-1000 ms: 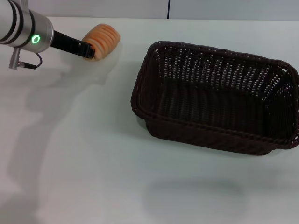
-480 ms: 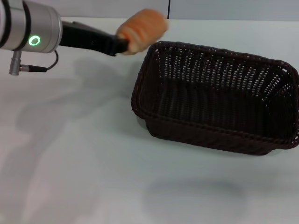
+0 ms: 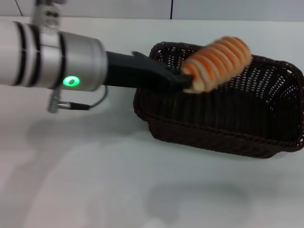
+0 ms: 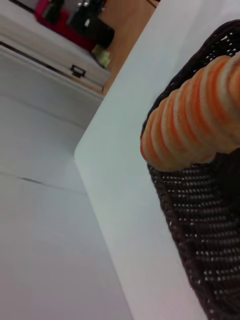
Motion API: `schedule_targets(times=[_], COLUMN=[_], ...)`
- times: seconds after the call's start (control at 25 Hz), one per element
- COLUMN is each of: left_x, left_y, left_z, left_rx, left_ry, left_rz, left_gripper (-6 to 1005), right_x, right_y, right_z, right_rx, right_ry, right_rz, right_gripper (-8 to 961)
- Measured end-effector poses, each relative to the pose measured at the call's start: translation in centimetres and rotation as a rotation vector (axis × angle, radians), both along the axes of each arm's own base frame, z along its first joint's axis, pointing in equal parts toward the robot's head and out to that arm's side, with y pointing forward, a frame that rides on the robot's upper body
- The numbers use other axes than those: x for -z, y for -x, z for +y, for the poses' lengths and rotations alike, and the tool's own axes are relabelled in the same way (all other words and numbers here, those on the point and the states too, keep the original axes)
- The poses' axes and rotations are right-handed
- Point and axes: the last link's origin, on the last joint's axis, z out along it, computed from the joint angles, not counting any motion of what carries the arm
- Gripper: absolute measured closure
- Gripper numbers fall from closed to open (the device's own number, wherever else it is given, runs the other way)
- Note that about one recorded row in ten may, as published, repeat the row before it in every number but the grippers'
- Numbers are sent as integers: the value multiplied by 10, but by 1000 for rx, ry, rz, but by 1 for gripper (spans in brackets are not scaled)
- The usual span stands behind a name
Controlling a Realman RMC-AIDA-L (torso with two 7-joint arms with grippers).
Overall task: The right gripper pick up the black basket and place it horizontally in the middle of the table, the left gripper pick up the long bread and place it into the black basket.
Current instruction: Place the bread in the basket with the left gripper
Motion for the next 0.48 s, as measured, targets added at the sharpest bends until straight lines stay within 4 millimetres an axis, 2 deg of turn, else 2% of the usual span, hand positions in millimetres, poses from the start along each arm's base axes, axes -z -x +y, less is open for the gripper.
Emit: schedule_targets(times=[0.2, 0.48], left_x=[25, 29], left_y=[-3, -7], left_z=[18, 21], left_rx=[11, 40], left_ry=[27, 13], left_rz=[8, 4], left_gripper=[843, 847], right_x=[1, 4], right_y=[2, 2], right_z=[-3, -5], right_rx=[-4, -5], right_ry=[5, 12], right_rz=[-1, 2], right_gripper=[380, 380])
